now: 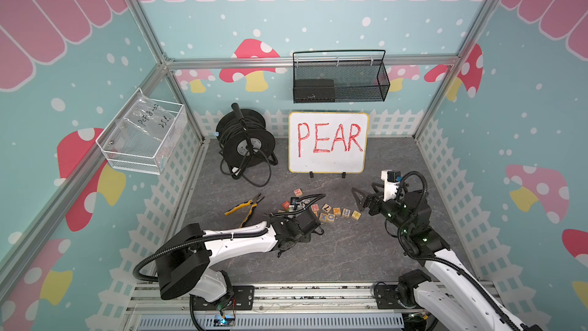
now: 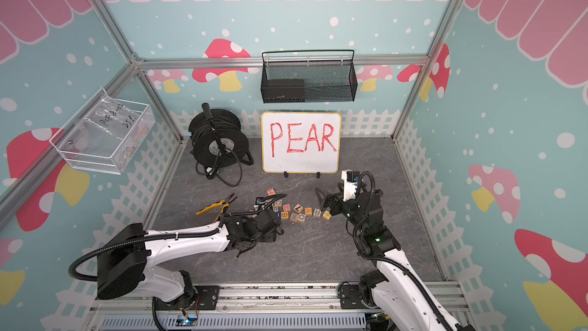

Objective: Spell the uppercase word “pear” with letter blocks
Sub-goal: Place the letter block at the center of the board, then move the letter block to the center of the board.

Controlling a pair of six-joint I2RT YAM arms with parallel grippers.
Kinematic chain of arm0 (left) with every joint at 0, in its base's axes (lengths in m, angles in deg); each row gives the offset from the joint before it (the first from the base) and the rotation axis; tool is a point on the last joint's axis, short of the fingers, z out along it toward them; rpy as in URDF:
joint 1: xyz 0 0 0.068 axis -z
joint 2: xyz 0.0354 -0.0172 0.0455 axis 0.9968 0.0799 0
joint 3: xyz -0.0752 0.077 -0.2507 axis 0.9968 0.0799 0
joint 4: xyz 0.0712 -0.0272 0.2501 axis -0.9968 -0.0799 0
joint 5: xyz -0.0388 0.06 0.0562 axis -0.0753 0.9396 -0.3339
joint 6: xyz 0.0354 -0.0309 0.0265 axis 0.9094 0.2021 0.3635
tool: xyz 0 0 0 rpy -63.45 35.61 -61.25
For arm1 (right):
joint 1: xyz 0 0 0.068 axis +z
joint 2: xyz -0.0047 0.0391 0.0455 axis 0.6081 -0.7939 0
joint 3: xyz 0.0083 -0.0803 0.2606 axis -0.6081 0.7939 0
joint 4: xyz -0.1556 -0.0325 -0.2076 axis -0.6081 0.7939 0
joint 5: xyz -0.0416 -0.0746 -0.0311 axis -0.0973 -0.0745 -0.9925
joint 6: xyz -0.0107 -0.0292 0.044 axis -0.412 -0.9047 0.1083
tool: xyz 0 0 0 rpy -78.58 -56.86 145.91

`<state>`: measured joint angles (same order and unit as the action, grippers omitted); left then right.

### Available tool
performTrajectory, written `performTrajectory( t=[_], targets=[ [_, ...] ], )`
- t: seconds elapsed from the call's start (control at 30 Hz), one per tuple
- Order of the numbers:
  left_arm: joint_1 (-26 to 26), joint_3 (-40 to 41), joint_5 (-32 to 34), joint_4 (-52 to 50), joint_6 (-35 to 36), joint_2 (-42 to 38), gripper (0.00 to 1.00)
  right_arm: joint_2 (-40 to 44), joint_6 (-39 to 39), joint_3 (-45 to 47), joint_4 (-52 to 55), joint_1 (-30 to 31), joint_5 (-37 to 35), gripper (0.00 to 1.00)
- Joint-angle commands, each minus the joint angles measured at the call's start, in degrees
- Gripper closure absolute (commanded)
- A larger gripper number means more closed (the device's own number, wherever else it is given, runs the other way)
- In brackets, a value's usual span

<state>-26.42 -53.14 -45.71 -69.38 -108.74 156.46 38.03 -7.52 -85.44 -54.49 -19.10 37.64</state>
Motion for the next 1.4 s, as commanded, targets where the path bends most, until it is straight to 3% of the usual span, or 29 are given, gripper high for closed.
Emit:
performTrajectory(
  t=[0.0, 0.4, 0.63, 0.87, 1.07, 1.37],
  targets=[
    [-0.2, -3.1, 2.2, 0.1, 5.0, -0.3, 0.3, 0.5, 1.9, -2.1, 7.0, -0.2, -11.3, 0.01],
    [-0.1, -11.6, -1.1, 6.4, 13.4, 7.9, 0.25, 5.8, 7.0, -2.6, 17.7, -0.2, -29.2, 0.0],
    [0.1, -19.4, -2.7, 7.4, 16.1, 16.3, 0.25, 7.2, 7.3, -2.7, 20.1, -0.3, -31.1, 0.0],
    [-0.3, -22.7, -1.3, 7.6, 18.4, 19.7, 0.24, 7.9, 8.5, -1.9, 20.0, -0.2, -31.4, 0.01],
    [-3.0, -20.8, -0.3, 7.2, 18.6, 18.9, 0.24, 6.8, 8.8, -1.8, 19.2, -0.2, -30.6, 0.0],
    [-11.0, -16.0, -3.0, 7.7, 21.5, 15.0, 0.24, 4.7, 8.9, -2.0, 16.9, -0.2, -28.9, 0.01]
  ],
)
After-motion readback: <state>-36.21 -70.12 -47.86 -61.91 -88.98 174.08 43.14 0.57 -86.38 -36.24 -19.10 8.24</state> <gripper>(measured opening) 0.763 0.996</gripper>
